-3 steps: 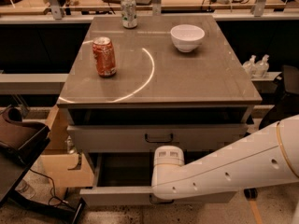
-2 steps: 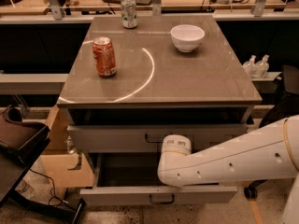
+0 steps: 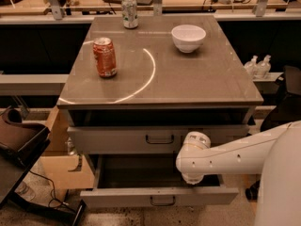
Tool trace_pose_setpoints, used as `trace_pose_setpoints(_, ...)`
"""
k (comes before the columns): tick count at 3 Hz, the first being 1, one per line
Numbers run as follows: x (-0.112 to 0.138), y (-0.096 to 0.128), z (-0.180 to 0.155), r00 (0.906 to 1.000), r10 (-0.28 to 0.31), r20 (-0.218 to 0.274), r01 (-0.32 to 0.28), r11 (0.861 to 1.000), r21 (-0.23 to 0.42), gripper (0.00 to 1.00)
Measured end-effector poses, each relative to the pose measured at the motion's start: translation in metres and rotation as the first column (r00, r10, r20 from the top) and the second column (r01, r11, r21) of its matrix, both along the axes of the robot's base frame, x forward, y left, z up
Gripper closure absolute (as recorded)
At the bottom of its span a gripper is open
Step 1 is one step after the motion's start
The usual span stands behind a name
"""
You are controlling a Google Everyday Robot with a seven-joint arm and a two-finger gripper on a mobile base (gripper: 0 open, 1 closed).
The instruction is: Open middle drawer
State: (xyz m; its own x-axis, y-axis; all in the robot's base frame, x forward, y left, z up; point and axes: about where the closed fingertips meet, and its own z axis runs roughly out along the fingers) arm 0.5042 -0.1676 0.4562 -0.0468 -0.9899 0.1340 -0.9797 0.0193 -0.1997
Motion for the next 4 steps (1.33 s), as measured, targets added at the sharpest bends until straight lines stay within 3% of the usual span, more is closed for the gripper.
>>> trace_pose_setpoints(1, -0.012, -0.026, -0.038, 0.9956, -0.062, -0.07, 0.065, 0.997, 0.036, 1.0)
trace_pose_setpoints(2, -0.033, -0.049, -0.067, 0.9797, -0.119, -0.161, 0.127, 0.991, 0.042, 1.0)
trace_pose_setpoints(3, -0.06, -0.065, -0.075, 0.9616, -0.167, -0.218, 0.179, 0.983, 0.038, 1.0)
trace_pose_setpoints(4, -0.083, -0.071, -0.066, 0.9534, -0.191, -0.234, 0.203, 0.979, 0.028, 1.0)
